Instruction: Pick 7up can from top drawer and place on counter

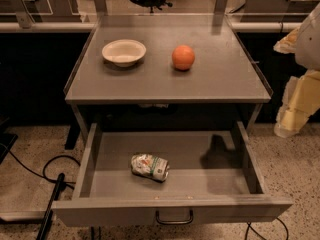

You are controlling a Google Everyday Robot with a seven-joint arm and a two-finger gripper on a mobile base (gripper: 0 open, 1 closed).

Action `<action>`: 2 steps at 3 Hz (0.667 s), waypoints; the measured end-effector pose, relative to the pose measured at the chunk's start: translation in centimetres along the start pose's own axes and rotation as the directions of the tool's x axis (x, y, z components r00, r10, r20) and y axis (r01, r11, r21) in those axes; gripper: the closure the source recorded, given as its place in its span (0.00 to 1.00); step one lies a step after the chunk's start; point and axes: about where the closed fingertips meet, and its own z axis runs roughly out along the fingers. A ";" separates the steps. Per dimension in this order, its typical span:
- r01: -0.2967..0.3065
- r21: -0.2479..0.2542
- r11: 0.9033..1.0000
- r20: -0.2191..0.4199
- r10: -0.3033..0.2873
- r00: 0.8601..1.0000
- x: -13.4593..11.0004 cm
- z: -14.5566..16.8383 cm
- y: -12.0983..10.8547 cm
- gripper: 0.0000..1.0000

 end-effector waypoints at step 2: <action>0.002 -0.047 0.999 -0.009 -0.002 1.000 -3.6 4.3 3.5 0.00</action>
Offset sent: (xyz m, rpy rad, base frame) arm -0.0116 0.0531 -0.0543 0.0029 0.0850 0.0066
